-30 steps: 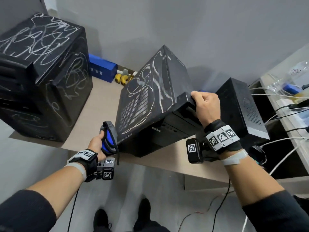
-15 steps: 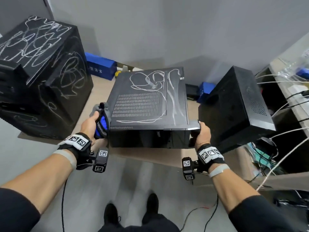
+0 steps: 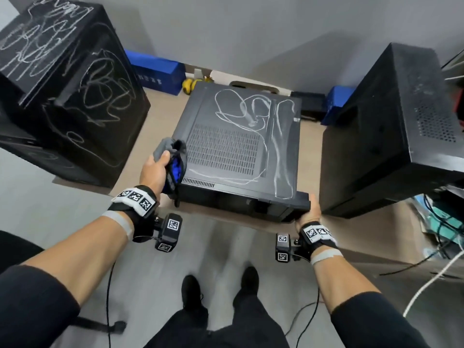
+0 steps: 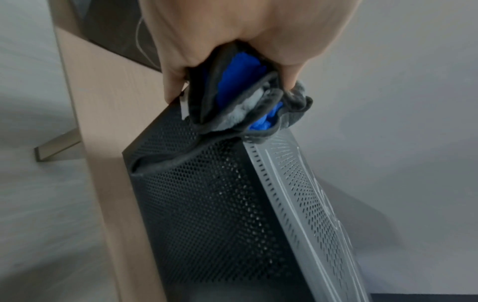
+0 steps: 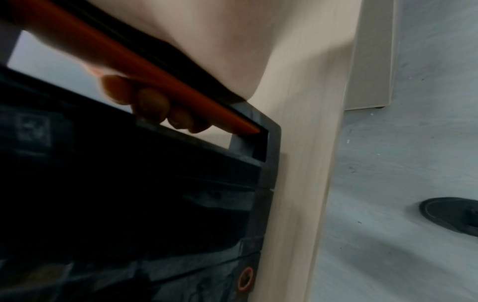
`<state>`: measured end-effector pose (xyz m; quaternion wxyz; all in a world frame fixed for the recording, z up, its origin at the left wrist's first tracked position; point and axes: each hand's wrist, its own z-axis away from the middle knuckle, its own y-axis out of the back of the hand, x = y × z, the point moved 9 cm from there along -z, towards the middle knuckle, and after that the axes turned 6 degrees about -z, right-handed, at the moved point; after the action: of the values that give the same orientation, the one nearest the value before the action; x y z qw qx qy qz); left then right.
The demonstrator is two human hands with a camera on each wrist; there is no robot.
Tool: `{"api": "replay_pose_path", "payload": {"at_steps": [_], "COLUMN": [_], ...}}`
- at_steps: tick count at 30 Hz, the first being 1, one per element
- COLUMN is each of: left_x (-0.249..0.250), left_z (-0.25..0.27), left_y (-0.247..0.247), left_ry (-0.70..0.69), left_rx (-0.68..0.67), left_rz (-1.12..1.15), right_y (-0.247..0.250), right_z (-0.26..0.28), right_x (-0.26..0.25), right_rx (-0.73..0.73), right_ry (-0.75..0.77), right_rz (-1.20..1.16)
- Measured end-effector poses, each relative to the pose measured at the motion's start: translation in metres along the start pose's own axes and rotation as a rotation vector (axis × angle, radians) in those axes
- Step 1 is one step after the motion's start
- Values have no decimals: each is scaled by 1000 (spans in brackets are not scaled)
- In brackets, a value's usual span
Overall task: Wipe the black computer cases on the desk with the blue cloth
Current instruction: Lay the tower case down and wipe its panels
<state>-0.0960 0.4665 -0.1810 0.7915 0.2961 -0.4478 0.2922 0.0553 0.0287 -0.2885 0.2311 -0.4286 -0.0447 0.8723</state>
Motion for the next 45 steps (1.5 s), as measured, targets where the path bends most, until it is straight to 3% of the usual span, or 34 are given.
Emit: {"api": "replay_pose_path", "payload": {"at_steps": [9, 11, 15, 17, 19, 23, 26, 31, 35, 37, 38, 42, 43, 45], "left_x": [-13, -5, 40, 55, 69, 85, 90, 97, 99, 102, 104, 77, 63, 32], "left_z": [15, 20, 35, 37, 43, 80, 102, 115, 119, 102, 88, 12, -3, -20], "left_y": [-12, -5, 3, -8, -31, -90, -121, -141, -145, -129, -115, -25, -10, -8], "left_ry": [73, 82, -71, -60, -28, 19, 50, 69, 113, 41, -14, -88, -73, 11], "left_rx": [47, 101, 162, 63, -103, -365, -479, -736, -927, -830, -708, -27, 47, -14], "left_rz": [63, 1, -74, -17, 57, 60, 75, 138, 70, -12, -25, -84, -169, -323], "right_y": [-10, -20, -40, -52, -74, -157, -198, -214, -208, -201, -197, -192, -196, -204], "right_z": [9, 12, 39, 60, 91, 158, 186, 186, 166, 160, 159, 156, 147, 121], "right_x": [-21, -36, -74, -95, -116, -118, -110, -99, -109, -125, -138, -188, -183, -145], "right_rx": [-31, -120, -289, -269, -225, -505, -613, -667, -512, -430, -385, -207, -209, -288], "right_ry": [-61, 13, 258, 465, 638, 832, 798, 679, 661, 645, 671, 982, 998, 909], "right_rz": [91, 155, 503, 804, 930, 920, 823, 918, 872, 809, 808, 983, 1080, 1333]}}
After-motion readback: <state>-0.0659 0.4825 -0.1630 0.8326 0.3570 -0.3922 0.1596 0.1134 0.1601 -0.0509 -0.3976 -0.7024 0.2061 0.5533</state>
